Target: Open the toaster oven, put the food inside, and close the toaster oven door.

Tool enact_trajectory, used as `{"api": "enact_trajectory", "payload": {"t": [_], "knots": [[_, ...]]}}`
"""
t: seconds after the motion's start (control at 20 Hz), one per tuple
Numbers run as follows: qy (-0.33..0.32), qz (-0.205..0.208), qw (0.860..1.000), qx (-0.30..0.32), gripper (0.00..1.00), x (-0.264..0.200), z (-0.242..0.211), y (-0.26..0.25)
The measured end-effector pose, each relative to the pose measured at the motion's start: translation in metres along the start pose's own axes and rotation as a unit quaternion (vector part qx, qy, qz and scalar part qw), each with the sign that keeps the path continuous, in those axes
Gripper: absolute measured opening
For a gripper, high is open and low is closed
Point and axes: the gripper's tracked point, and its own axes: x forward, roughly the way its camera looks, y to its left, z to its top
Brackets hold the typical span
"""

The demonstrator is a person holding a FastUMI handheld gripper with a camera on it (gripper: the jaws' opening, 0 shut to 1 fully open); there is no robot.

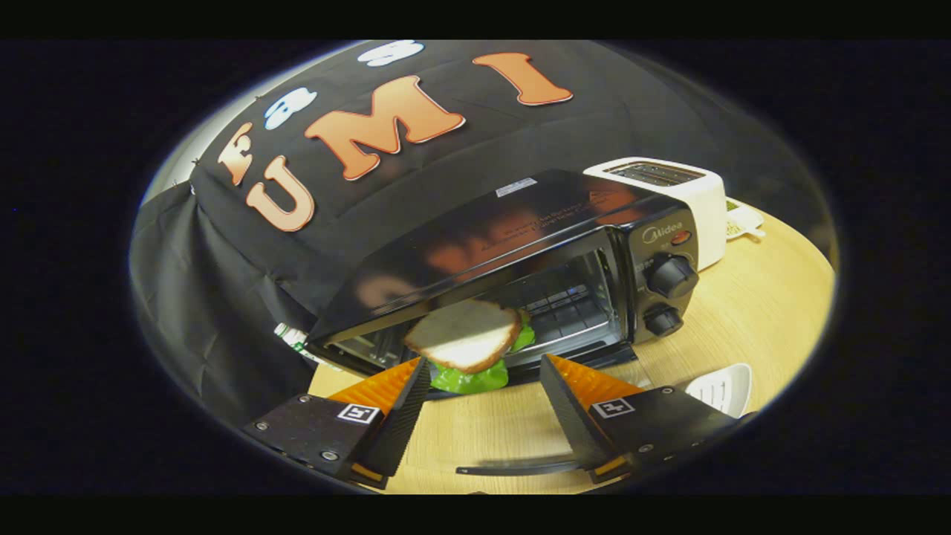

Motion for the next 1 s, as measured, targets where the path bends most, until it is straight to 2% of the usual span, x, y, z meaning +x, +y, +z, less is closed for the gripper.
{"api": "enact_trajectory", "payload": {"t": [0.3, 0.5, 0.75, 1.0], "knots": [[0.033, 0.014, 0.999, -0.034, 0.88, -0.033, -0.031, 0.008], [0.074, 0.017, 0.995, -0.063, 0.88, -0.055, -0.071, 0.006], [0.138, 0.011, 0.986, -0.093, 0.89, -0.08, -0.121, 0.003], [0.197, -0.024, 0.967, -0.161, 0.87, -0.096, -0.16, -0.027]]}}
